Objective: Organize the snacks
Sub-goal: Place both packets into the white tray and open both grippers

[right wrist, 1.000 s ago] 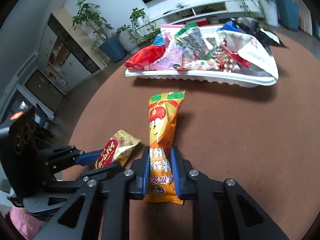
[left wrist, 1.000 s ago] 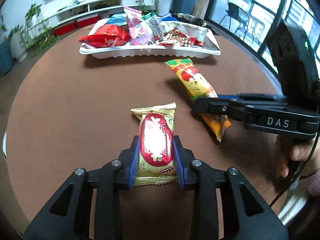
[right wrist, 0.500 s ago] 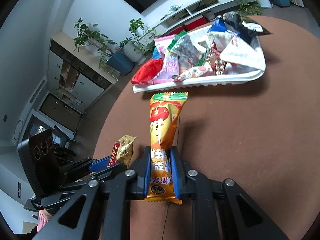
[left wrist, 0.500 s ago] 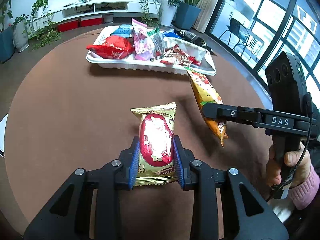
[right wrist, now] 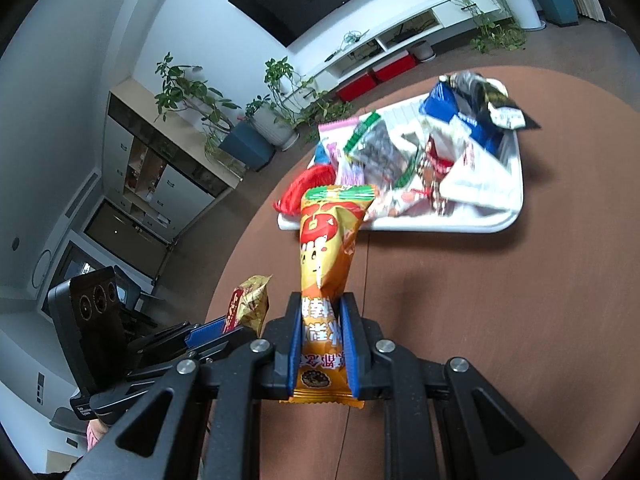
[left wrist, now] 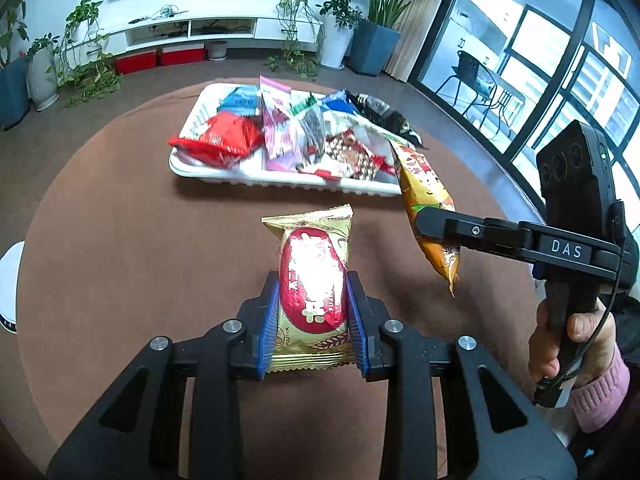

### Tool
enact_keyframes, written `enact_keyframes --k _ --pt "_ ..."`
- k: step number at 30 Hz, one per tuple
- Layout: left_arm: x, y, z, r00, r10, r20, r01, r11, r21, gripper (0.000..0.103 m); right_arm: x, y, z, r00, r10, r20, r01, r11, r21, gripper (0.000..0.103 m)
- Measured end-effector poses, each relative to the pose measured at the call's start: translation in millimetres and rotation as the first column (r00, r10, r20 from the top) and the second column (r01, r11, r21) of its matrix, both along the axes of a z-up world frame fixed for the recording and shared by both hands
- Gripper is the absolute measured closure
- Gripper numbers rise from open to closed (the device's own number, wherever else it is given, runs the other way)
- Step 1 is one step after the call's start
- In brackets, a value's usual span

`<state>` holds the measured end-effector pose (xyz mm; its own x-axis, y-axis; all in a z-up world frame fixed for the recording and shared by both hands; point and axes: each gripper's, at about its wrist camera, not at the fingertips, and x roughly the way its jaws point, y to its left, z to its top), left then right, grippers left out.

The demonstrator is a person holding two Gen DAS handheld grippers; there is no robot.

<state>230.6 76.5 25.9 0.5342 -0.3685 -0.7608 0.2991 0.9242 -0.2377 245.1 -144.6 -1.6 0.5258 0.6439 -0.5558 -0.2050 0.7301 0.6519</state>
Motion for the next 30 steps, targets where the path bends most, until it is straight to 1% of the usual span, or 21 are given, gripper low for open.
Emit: enact_keyframes --k 8,15,22,30 --pt "25 5 21 0.999 0.027 0.028 -0.027 1.000 -0.008 0.074 20 -6 13 0.999 -0.021 0.024 0.021 1.000 0.007 0.083" --pt "48 7 36 0.998 0.048 0.046 -0.048 0.999 0.001 0.074 39 -13 18 0.999 -0.041 0.032 0.041 0.999 0.015 0.083" --pt "69 7 42 0.996 0.065 0.053 -0.065 0.998 0.004 0.074 70 -16 19 0.998 -0.054 0.028 0.054 0.999 0.001 0.083" --pt "99 2 39 0.995 0.080 0.051 -0.080 0.997 0.011 0.074 100 -22 16 0.996 -0.079 0.028 0.079 0.997 -0.018 0.083"
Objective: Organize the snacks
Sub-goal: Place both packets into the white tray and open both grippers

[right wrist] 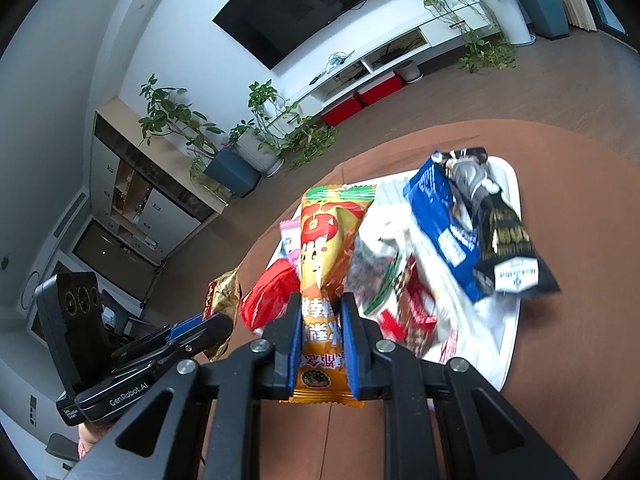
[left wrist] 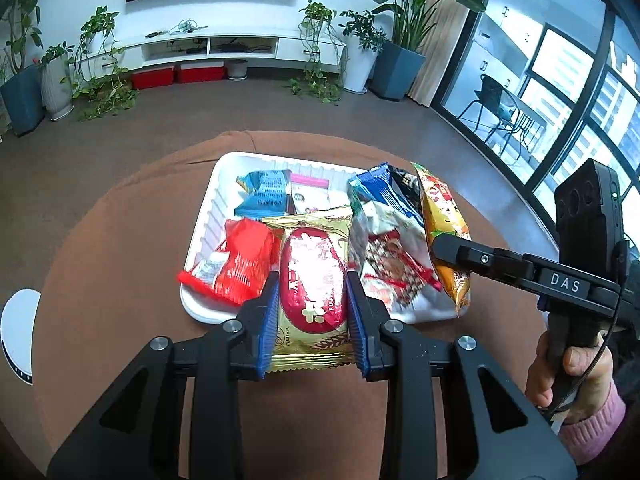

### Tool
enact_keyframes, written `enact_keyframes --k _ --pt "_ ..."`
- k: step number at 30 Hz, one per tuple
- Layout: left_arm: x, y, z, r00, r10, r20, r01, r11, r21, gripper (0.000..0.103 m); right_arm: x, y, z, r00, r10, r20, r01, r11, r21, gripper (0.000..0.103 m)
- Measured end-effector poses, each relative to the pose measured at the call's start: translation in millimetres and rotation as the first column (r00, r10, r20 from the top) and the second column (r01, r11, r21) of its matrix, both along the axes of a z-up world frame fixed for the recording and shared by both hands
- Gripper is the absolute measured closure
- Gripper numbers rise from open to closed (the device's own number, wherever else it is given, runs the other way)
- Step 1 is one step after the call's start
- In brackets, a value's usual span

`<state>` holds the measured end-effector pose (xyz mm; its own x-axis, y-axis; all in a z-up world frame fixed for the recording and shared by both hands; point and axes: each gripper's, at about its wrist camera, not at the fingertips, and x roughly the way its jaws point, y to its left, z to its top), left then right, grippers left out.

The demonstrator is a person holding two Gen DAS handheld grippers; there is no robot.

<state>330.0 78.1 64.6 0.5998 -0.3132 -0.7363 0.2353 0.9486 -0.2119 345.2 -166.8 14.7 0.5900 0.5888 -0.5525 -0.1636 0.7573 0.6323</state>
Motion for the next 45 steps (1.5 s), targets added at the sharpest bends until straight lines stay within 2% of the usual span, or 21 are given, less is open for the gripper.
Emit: enact_keyframes --k 18,27,30,33,38,45 --pt "47 -5 -11 1.000 0.025 -0.011 -0.025 0.999 0.038 0.074 38 11 -12 1.000 -0.007 0.005 0.008 0.996 -0.088 0.083" --pt "59 -13 -25 0.999 0.036 0.003 -0.036 0.996 0.081 0.073 42 23 -13 0.999 0.009 0.033 -0.002 0.982 -0.187 0.081" --pt "59 -15 -25 0.999 0.038 0.012 -0.039 0.996 0.082 0.072 39 25 -12 0.999 0.010 0.040 -0.002 0.980 -0.199 0.078" --pt "58 -14 -24 0.999 0.043 0.020 -0.044 0.996 0.080 0.062 34 26 -9 0.999 0.008 0.050 0.002 0.981 -0.193 0.071" --pt "49 -13 -18 0.997 0.057 0.053 -0.061 0.995 0.084 0.054 25 24 1 0.996 0.004 0.087 0.014 0.978 -0.206 0.061" --pt "29 -9 -5 0.994 0.079 0.079 -0.085 0.993 0.080 0.051 5 24 18 0.991 -0.008 0.136 0.038 0.975 -0.220 0.054"
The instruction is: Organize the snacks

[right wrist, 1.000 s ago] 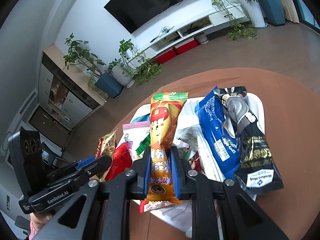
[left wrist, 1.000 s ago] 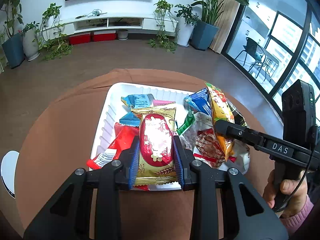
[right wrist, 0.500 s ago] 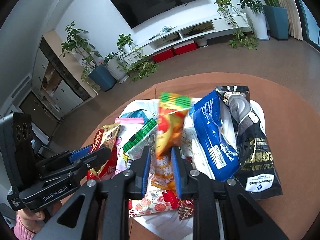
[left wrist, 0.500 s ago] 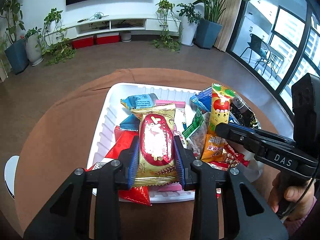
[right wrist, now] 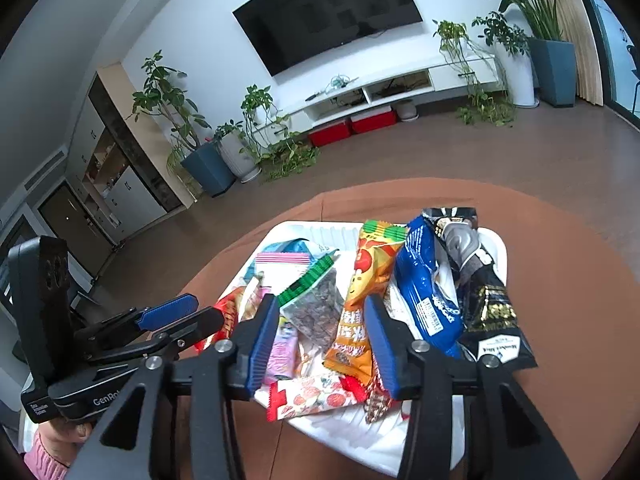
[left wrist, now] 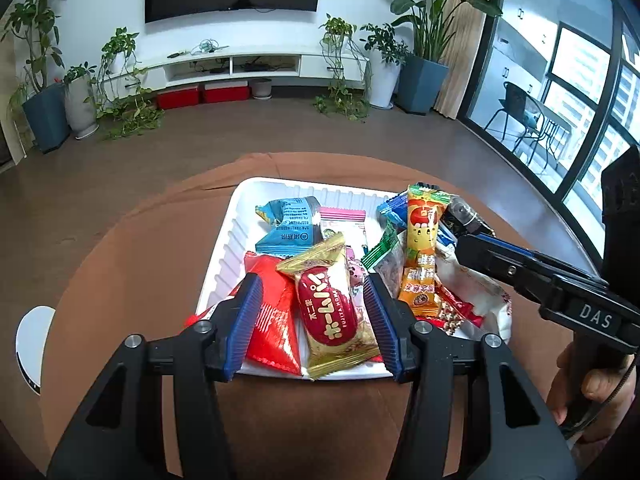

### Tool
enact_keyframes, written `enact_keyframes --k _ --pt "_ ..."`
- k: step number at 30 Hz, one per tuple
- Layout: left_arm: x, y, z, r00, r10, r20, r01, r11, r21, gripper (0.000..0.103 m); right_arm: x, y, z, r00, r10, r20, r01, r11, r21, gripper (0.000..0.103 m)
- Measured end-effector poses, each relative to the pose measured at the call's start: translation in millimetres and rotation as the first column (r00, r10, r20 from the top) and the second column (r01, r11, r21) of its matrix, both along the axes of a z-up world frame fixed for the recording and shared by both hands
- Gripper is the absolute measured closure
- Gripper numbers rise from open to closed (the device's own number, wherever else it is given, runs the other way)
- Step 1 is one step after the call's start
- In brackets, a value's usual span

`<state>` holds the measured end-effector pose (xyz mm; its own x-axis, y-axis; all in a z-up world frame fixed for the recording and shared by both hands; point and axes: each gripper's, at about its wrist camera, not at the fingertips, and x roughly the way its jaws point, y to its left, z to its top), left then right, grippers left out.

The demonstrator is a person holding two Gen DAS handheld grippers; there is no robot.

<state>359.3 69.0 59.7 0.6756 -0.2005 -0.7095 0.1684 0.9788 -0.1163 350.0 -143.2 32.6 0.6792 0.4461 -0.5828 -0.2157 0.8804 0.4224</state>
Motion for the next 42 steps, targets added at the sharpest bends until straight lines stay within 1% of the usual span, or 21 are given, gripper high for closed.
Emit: enact_keyframes --k 1,3,6,8,10,13,17,19,20,25,31,36,42 --pt "-3 0 2 1.000 0.004 0.005 -0.004 1.000 0.001 0.046 -3 -1 2 1.000 -0.001 0.005 0.001 1.000 0.002 0.052" --pt "-12 0 8 1.000 0.013 0.020 -0.013 1.000 -0.001 0.040 -12 -2 6 1.000 -0.001 0.015 0.001 1.000 0.001 0.050" --pt "-26 0 14 0.999 0.020 0.034 -0.020 1.000 -0.006 0.039 -27 -2 12 0.999 -0.003 0.033 0.003 1.000 -0.004 0.049" --pt "-37 -1 18 0.999 0.027 0.041 -0.027 1.000 -0.004 0.037 -40 -3 16 0.999 -0.004 0.048 0.004 1.000 -0.004 0.045" --pt "-48 -2 21 0.998 0.027 0.049 -0.027 1.000 -0.002 0.032 -55 -6 19 0.998 -0.016 0.067 0.016 1.000 -0.006 0.040" --pt "-68 -5 26 0.998 0.027 0.061 -0.027 1.000 0.003 0.030 -76 -9 23 0.996 -0.023 0.089 0.025 1.000 -0.018 0.037" --pt "-97 -9 33 0.997 0.028 0.074 -0.029 0.999 0.013 0.028 -104 -10 27 0.993 -0.034 0.117 0.037 0.999 -0.024 0.029" --pt "-113 -11 36 0.996 0.022 0.081 -0.023 1.000 0.010 0.017 -118 -11 29 0.991 -0.035 0.133 0.040 0.999 -0.036 0.027" --pt "-119 -12 37 0.996 0.020 0.085 -0.021 1.000 0.008 0.016 -126 -12 29 0.989 -0.038 0.141 0.045 0.998 -0.046 0.025" --pt "-154 -19 43 0.994 0.020 0.108 -0.022 1.000 0.017 0.016 -160 -14 26 0.985 -0.048 0.163 0.061 0.995 -0.076 0.020" --pt "-188 -30 44 0.992 0.017 0.125 -0.020 0.999 0.027 0.015 -192 -19 15 0.983 -0.068 0.168 0.089 0.989 -0.118 0.019" --pt "-216 -36 41 0.991 0.019 0.135 -0.022 1.000 0.021 0.014 -209 -22 4 0.984 -0.086 0.158 0.109 0.984 -0.143 0.019" --pt "-238 -44 38 0.990 0.015 0.143 -0.021 0.999 0.036 0.014 -224 -22 -5 0.983 -0.085 0.161 0.112 0.980 -0.163 0.019"
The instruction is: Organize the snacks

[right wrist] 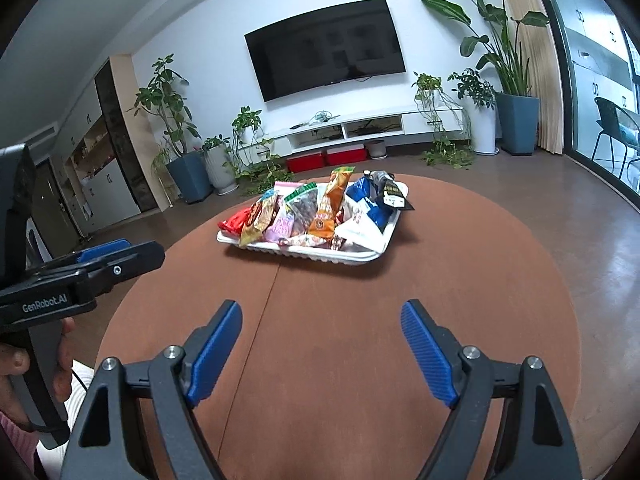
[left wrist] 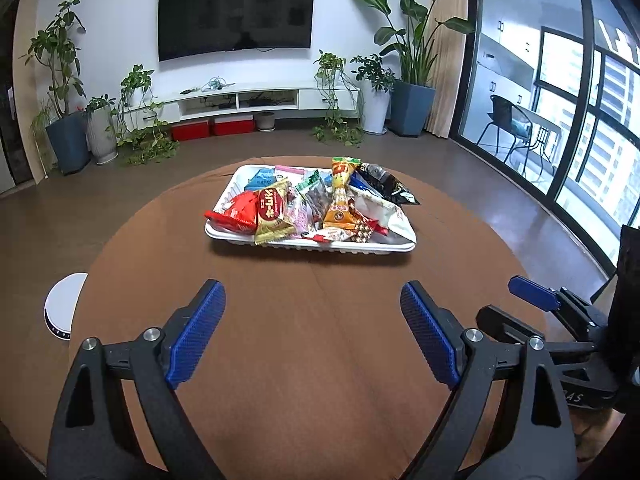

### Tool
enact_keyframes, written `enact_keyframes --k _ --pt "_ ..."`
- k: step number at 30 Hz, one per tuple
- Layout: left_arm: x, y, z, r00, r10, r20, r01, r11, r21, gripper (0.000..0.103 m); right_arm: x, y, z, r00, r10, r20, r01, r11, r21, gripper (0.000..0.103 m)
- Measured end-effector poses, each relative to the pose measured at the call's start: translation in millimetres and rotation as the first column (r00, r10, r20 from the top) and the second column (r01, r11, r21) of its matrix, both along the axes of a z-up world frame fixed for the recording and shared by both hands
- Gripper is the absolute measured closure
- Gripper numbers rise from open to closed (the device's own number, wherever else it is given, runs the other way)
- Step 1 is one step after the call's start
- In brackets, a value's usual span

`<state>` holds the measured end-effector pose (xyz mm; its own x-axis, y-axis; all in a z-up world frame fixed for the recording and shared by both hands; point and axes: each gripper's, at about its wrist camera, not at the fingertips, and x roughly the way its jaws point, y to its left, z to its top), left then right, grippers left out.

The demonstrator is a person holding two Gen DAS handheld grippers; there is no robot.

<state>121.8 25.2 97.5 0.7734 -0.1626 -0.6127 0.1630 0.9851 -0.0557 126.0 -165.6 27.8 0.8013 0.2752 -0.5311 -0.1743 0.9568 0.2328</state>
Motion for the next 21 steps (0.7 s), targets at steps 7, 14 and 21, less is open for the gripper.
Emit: enact_keyframes --k 7,14,21 --pt "-14 -5 -2 1.000 0.004 0.011 -0.004 1.000 0.018 0.013 -8 6 -4 1.000 0.007 0.006 -0.007 1.000 -0.018 0.019" --pt "-20 -6 -5 1.000 0.012 0.011 -0.012 0.999 0.030 0.013 -11 13 -8 1.000 0.017 0.011 -0.017 0.999 -0.040 0.018" --pt "-19 -5 -6 1.000 0.012 0.011 -0.012 0.999 0.032 0.013 -12 14 -10 1.000 0.020 0.006 -0.020 0.999 -0.040 0.016"
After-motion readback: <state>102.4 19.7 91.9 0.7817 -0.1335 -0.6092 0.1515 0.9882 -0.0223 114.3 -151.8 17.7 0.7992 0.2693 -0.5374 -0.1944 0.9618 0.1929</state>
